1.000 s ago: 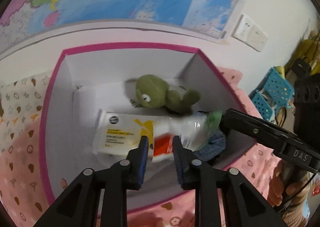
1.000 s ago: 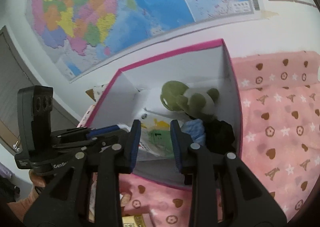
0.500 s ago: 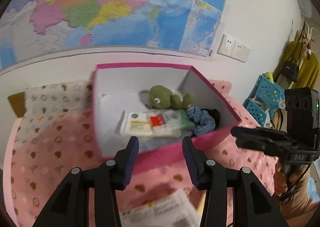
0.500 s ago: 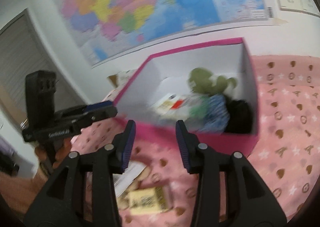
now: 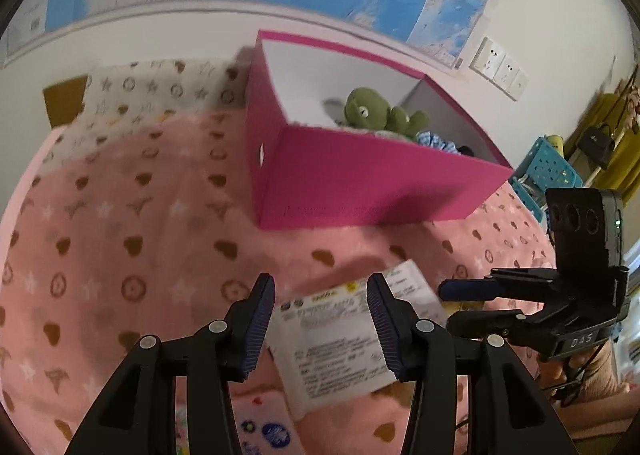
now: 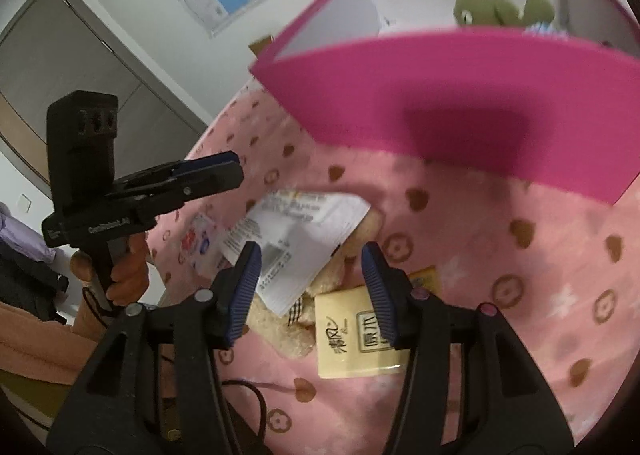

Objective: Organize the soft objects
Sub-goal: 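Grasp the white printed barcode packet with the right gripper and lift it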

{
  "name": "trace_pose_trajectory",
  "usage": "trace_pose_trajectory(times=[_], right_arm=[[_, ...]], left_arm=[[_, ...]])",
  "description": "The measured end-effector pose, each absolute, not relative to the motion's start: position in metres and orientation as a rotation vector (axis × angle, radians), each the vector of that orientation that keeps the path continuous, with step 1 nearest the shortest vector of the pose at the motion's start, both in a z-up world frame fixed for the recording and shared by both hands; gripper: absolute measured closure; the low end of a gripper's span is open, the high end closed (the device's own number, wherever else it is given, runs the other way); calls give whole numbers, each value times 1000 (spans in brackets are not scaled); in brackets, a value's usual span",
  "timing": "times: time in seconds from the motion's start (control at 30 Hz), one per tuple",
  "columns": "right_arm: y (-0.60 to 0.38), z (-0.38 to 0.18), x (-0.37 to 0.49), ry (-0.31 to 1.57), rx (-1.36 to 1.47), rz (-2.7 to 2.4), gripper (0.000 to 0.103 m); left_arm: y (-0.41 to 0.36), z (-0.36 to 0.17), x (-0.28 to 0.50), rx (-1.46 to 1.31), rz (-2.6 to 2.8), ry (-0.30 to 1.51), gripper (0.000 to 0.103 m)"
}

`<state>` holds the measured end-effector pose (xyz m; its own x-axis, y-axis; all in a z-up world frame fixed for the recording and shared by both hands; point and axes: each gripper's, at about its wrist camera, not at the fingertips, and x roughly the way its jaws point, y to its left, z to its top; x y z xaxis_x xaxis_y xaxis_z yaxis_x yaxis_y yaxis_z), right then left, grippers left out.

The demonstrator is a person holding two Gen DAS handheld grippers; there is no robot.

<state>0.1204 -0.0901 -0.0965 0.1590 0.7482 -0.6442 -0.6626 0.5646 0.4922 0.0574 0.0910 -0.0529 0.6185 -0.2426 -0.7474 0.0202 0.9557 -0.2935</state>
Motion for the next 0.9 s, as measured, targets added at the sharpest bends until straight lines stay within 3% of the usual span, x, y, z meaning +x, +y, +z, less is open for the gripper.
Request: trace_pose_trajectory(times=[0.23,0.33,0.4,0.47,0.9], right_arm=[[-76,-103,114,1003,85,1018,50],[-74,-100,111,976,53,997,67],[-73,-97,109,957,48,988,73],[-76,-92,109,923,40,972,89],[-111,-78,111,836,98,942,95]], left_arm=[[93,-69,54,-304,-173,935,54],[90,-76,53,-314,-186,951,54],[89,-78,53,-316,-193,956,54],[88,-78,53,-321,-196,956,54],[93,-78,51,-327,-205,966,47]])
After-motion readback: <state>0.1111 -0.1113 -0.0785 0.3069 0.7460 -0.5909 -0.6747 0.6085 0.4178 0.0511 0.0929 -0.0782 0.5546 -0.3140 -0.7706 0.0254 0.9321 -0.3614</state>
